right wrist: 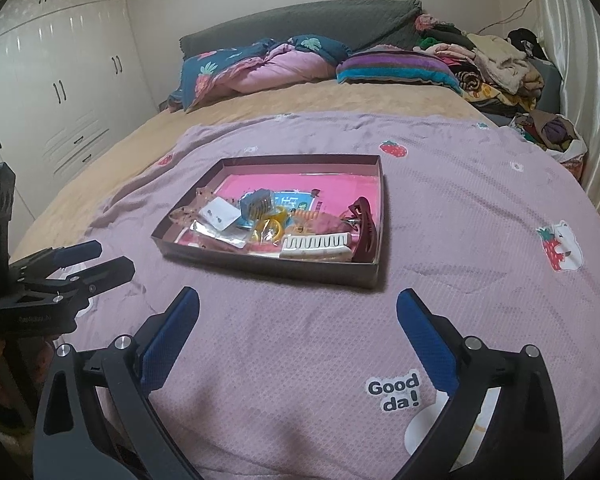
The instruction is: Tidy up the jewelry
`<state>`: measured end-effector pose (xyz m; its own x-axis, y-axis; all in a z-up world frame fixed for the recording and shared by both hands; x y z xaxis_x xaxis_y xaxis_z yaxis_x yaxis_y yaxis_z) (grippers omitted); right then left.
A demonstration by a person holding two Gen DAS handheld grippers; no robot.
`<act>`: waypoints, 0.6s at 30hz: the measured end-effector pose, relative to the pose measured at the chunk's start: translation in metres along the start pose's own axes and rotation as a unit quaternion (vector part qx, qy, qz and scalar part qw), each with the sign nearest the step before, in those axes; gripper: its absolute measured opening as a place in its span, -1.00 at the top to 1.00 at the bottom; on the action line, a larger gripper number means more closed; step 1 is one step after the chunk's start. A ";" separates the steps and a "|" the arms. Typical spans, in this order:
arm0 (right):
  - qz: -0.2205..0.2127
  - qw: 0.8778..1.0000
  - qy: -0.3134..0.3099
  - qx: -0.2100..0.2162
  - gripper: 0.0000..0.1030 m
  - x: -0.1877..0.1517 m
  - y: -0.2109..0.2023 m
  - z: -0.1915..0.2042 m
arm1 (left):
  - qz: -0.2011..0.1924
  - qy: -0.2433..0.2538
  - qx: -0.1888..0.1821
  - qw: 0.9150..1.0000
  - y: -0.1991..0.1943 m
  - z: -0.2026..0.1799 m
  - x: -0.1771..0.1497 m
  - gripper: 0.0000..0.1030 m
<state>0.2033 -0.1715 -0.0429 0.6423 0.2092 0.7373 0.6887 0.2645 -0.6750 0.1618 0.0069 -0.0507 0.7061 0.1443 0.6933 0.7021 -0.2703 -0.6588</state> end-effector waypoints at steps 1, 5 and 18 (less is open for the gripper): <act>0.000 1.000 0.000 0.000 -0.91 0.000 0.000 0.001 | -0.001 -0.001 0.000 1.000 -0.001 0.000 0.000 -0.81; 0.000 1.000 -0.001 0.000 -0.91 0.000 -0.001 0.001 | -0.002 -0.001 0.001 1.000 -0.001 0.000 0.001 -0.81; -0.003 1.000 0.000 -0.004 -0.91 0.002 -0.003 0.001 | 0.001 -0.005 0.000 1.000 -0.002 0.000 0.002 -0.81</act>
<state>0.2029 -0.1711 -0.0393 0.6381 0.2081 0.7413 0.6955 0.2573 -0.6709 0.1615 0.0078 -0.0480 0.7080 0.1528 0.6895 0.7009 -0.2715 -0.6596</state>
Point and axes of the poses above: each gripper's, at about its wrist camera, not at the fingertips, and y roughly the way its jaws point, z to its left, x to its top, the point moved 9 cm from there along y, roughly the way its jaws point, and after that the axes turned 13 degrees about -x, right-handed, at the moved point
